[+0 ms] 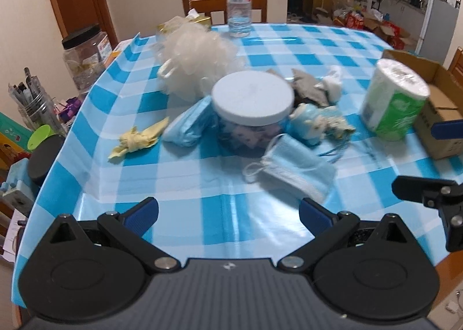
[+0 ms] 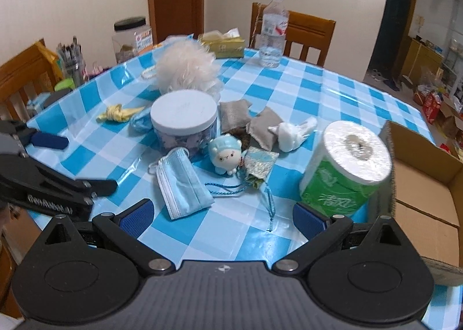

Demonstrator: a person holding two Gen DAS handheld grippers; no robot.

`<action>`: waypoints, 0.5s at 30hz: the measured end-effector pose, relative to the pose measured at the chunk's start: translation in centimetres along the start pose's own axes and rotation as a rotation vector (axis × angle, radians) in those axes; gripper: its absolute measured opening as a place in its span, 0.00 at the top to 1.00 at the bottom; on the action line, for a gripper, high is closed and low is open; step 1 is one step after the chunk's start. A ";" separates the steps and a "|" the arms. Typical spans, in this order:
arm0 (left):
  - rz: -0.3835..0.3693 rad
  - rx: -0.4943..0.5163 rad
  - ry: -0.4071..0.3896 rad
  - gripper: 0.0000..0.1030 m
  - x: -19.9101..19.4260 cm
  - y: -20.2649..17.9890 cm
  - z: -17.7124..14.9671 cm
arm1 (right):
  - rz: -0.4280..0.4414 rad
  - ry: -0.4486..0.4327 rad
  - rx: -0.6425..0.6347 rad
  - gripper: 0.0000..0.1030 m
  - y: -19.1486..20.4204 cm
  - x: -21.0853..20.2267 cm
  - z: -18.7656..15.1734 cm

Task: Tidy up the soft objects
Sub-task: 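Lower the left tool toward one blue face mask while the right tool approaches the other mask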

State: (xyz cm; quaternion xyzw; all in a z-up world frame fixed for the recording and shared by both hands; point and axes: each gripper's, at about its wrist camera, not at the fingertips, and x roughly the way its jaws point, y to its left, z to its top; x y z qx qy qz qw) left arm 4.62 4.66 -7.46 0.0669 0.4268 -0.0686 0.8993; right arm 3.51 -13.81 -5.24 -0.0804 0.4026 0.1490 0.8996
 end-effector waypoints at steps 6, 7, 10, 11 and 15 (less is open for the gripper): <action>-0.006 0.018 0.029 0.01 1.8 1.6 0.0 | 0.003 0.056 -0.040 0.00 0.9 3.6 -0.3; -0.008 0.019 0.029 0.01 2.0 1.8 0.1 | 0.009 0.061 -0.046 0.00 1.1 4.1 -0.3; -0.022 0.020 0.038 0.01 2.8 2.7 0.2 | 0.029 0.077 -0.063 0.00 1.7 5.4 -0.2; -0.022 0.019 0.042 0.01 3.1 2.9 0.3 | 0.036 0.080 -0.069 0.00 2.0 5.8 -0.2; -0.028 0.029 0.055 0.01 4.2 3.9 0.6 | 0.049 0.086 -0.105 0.02 2.9 7.2 0.3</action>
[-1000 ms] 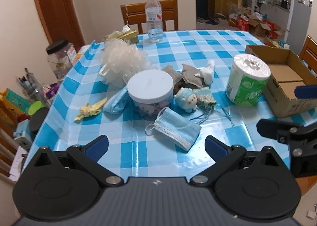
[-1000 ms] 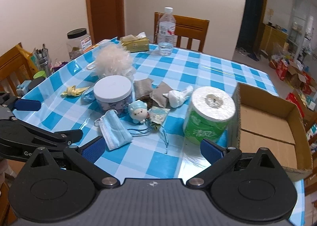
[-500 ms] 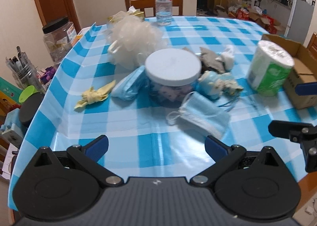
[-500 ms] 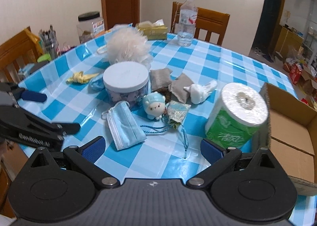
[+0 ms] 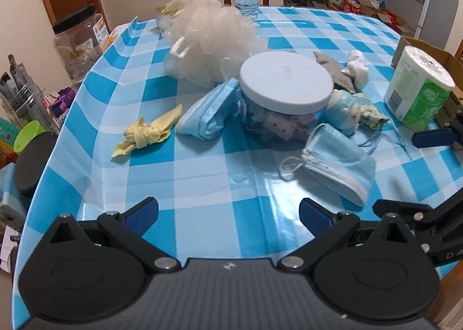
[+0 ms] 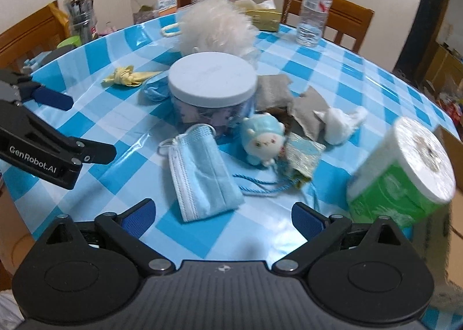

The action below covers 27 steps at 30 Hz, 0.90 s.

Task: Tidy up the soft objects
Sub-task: 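Lower the left tool toward one blue face mask while the right tool approaches the other mask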

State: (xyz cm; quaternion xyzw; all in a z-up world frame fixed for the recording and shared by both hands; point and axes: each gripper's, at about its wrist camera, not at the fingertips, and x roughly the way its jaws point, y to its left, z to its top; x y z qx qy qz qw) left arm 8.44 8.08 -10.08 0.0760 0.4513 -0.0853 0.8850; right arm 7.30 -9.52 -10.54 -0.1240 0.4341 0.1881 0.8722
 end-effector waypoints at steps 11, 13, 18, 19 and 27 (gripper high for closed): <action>-0.001 0.104 0.008 0.01 2.5 2.2 2.6 | 0.024 0.045 -0.048 0.21 1.0 4.0 1.9; -0.002 0.124 0.004 0.01 3.1 2.4 3.3 | 0.031 0.056 -0.044 0.23 1.0 4.4 2.0; 0.002 0.189 -0.001 0.02 4.5 2.5 4.9 | 0.037 0.077 -0.031 0.40 1.0 4.8 2.1; 0.003 0.203 -0.004 0.04 4.8 2.4 5.1 | 0.040 0.078 -0.028 0.41 1.0 4.7 2.1; -0.002 0.286 -0.004 0.19 7.1 2.4 7.1 | 0.067 0.108 0.000 0.46 0.9 4.1 1.7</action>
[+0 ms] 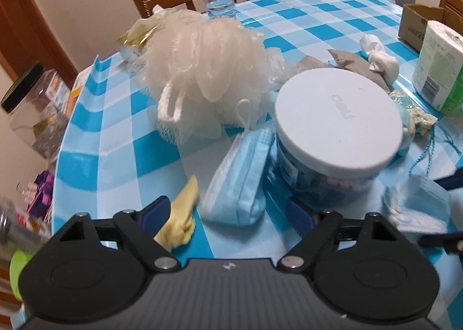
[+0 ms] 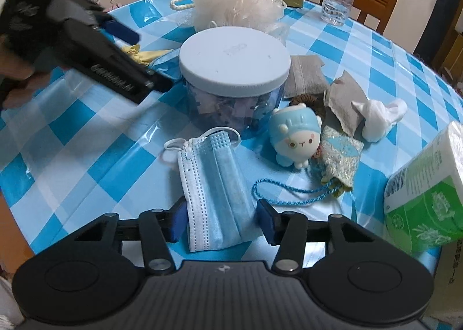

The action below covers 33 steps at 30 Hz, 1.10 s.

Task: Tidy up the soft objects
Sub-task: 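Lower the left tool toward one blue face mask while the right tool approaches the other mask, then close the left tool on its blue mask while the right tool grips the other mask, lift both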

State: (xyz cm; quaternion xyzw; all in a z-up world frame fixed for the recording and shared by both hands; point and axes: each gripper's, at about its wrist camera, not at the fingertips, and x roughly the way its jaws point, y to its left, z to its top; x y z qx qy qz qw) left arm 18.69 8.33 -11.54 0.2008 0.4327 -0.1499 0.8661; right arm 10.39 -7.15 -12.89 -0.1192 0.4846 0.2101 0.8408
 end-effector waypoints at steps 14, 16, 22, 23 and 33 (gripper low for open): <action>-0.108 0.021 0.015 0.69 2.0 0.0 1.3 | -0.002 0.020 0.045 0.46 -0.3 -0.6 -1.1; -0.105 0.020 0.014 0.73 1.7 -0.1 1.2 | 0.004 0.022 0.047 0.46 -0.3 -0.7 -1.3; -0.112 -0.022 0.021 0.73 -0.5 -0.2 0.3 | 0.010 0.023 0.054 0.46 -0.5 -1.5 -2.2; -0.116 -0.033 0.028 0.73 -1.1 -0.2 0.0 | 0.010 0.024 0.059 0.46 -0.6 -1.7 -2.5; -0.191 -0.152 0.093 0.69 -5.1 -2.0 -4.0 | 0.038 0.011 0.073 0.43 -1.1 -2.8 -5.1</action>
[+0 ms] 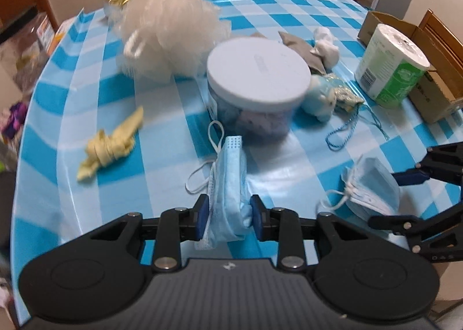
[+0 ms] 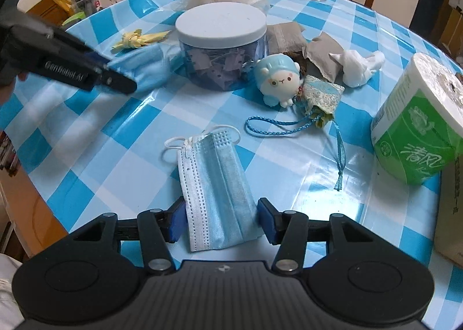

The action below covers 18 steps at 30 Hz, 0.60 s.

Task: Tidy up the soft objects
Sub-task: 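Close the left tool on its blue mask while the right tool grips the other mask, lift both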

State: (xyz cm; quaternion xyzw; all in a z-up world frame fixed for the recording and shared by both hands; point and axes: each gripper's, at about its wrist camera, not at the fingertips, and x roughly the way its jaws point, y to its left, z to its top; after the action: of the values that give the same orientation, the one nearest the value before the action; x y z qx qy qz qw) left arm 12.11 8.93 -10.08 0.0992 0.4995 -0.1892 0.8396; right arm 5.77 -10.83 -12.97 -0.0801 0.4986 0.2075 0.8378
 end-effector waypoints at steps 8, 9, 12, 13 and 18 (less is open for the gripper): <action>0.025 -0.030 -0.008 0.57 0.5 -0.4 -1.1 | -0.011 -0.026 -0.102 0.25 1.3 0.8 0.0; 0.027 -0.029 -0.007 0.56 0.6 -0.4 -1.1 | -0.011 -0.028 -0.112 0.22 1.4 0.9 0.0; 0.024 -0.029 -0.009 0.55 0.8 -0.5 -1.2 | -0.009 -0.027 -0.120 0.18 1.6 1.1 0.1; 0.024 -0.033 -0.007 0.55 1.0 -0.5 -1.3 | -0.004 -0.030 -0.116 0.18 1.6 1.1 0.2; 0.012 -0.040 0.001 0.54 1.7 -0.4 -1.4 | -0.008 -0.039 -0.121 0.14 1.8 1.4 0.4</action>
State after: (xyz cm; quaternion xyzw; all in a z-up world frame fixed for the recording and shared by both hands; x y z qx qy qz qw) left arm 11.52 8.71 -12.20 0.0854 0.5032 -0.1738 0.8422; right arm 5.88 -8.68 -13.92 -0.1285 0.4685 0.2355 0.8418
